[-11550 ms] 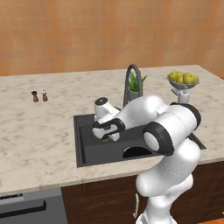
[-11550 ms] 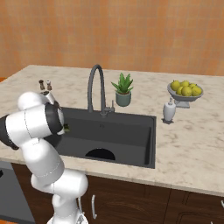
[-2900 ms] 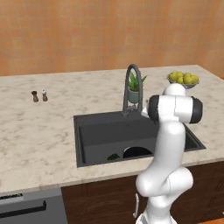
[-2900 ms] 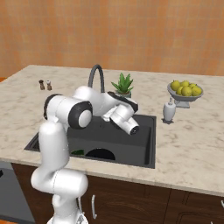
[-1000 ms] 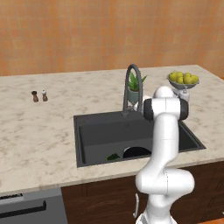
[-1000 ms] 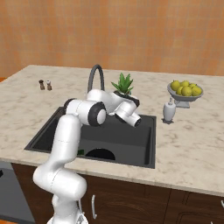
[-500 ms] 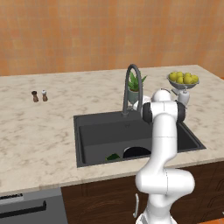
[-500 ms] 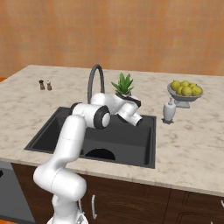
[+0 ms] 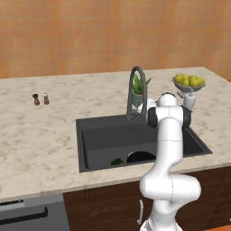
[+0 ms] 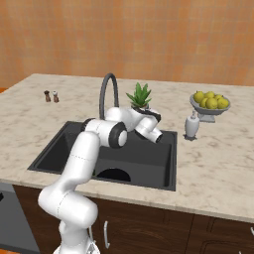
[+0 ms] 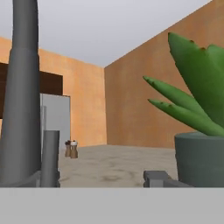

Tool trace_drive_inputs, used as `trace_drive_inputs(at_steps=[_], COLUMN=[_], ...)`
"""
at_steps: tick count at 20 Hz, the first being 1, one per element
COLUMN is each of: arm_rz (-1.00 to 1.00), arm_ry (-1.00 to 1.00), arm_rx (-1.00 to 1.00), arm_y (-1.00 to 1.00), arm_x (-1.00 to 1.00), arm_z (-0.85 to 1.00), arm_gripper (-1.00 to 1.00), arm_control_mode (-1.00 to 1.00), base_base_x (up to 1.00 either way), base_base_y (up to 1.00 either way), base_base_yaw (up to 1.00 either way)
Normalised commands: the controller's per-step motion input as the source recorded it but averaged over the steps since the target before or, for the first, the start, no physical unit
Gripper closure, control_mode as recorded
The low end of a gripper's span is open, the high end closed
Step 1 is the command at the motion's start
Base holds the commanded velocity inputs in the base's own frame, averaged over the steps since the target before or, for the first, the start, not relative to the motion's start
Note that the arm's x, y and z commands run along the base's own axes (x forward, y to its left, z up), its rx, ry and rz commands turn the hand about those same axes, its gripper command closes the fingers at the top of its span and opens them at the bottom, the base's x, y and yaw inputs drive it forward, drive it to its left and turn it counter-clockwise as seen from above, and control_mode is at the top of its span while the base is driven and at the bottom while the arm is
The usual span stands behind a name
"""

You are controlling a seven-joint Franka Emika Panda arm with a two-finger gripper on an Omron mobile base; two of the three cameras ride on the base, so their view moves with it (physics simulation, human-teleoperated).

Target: Pick the pan and sponge and place them into the sink. Then turn on the water.

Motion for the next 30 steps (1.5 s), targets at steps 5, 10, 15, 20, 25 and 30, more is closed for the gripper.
trace_drive_inputs(at_steps=[5, 10, 15, 20, 25, 30], arm_rz=[-0.03, -0.11, -0.11, -0.13, -0.14, -0.12], arm_ry=[0.02, 0.06, 0.09, 0.13, 0.17, 0.11], arm_rx=[0.03, 0.09, 0.16, 0.11, 0.1, 0.12], arm_y=[-0.11, -0.4, -0.67, -0.57, -0.59, -0.66], arm_x=[0.0, 0.0, 0.0, 0.0, 0.0, 0.0], arm_z=[0.0, 0.0, 0.0, 0.0, -0.01, 0.0], arm_gripper=[1.0, 1.0, 1.0, 1.0, 1.0, 1.0], arm_control_mode=[-1.0, -1.0, -1.0, -1.0, -1.0, -1.0], base_base_x=[0.0, 0.0, 0.0, 0.0, 0.0, 0.0], base_base_y=[0.0, 0.0, 0.0, 0.0, 0.0, 0.0], base_base_yaw=[0.0, 0.0, 0.0, 0.0, 0.0, 0.0])
